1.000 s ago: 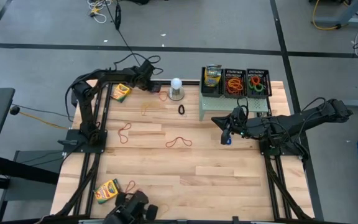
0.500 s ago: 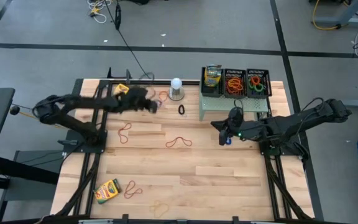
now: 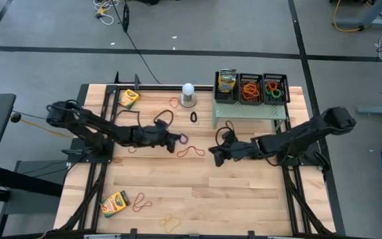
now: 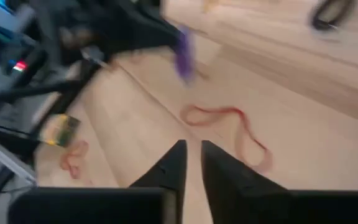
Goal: Pick & Place Office Desk Supplies
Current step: Put the violet spring keychain into the right basket on the shelf
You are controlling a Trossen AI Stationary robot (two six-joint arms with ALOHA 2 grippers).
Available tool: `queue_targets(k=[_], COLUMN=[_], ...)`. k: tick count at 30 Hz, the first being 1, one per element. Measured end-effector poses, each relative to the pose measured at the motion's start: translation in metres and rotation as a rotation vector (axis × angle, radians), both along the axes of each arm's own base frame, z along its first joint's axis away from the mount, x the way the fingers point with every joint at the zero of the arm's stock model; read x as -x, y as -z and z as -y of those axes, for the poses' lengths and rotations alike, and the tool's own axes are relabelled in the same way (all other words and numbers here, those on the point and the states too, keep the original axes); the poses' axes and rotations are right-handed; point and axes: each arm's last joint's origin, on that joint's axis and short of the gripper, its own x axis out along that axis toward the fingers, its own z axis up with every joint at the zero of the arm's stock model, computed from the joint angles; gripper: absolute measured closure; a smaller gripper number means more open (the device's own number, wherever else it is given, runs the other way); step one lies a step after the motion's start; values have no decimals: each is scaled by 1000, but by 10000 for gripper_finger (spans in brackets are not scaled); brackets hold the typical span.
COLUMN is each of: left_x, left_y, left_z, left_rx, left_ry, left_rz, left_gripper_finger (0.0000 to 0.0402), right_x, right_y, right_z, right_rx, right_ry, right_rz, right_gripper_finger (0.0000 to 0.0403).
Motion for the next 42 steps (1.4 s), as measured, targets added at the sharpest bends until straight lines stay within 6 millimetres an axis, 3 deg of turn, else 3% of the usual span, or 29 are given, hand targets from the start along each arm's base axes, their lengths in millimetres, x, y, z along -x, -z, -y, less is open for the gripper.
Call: queue_targets(k=[9,14,18,25,30,36,39,42], left_x=[-49,-64,-69,-70,-60,-42,-40,-40], left_y=[-8,-15,-17,-20,-33,-59,-67,-67], left_z=[15,21,21,22,20,6,1,-3], left_rx=[-18,-35,-40,-51,-78,-163,-255,-285], left_ry=[137,183,194,228,276,249,285,320], left_rz=[12,27,35,36,-12,-51,-46,-48], left_gripper_finger=[393,393,393,379,326,258,251,276], right_x=[-22,-28,-28,-25,-10,32,56,82], right_y=[15,16,17,10,-14,-56,-89,-126], right_z=[11,14,14,15,17,29,41,56], right_rx=[-43,-66,-69,-25,37,96,165,245], right_ry=[59,31,25,14,-34,-21,-9,53], right_rz=[77,120,119,128,132,75,-14,-146], right_gripper_finger=[261,242,265,378,376,379,380,377])
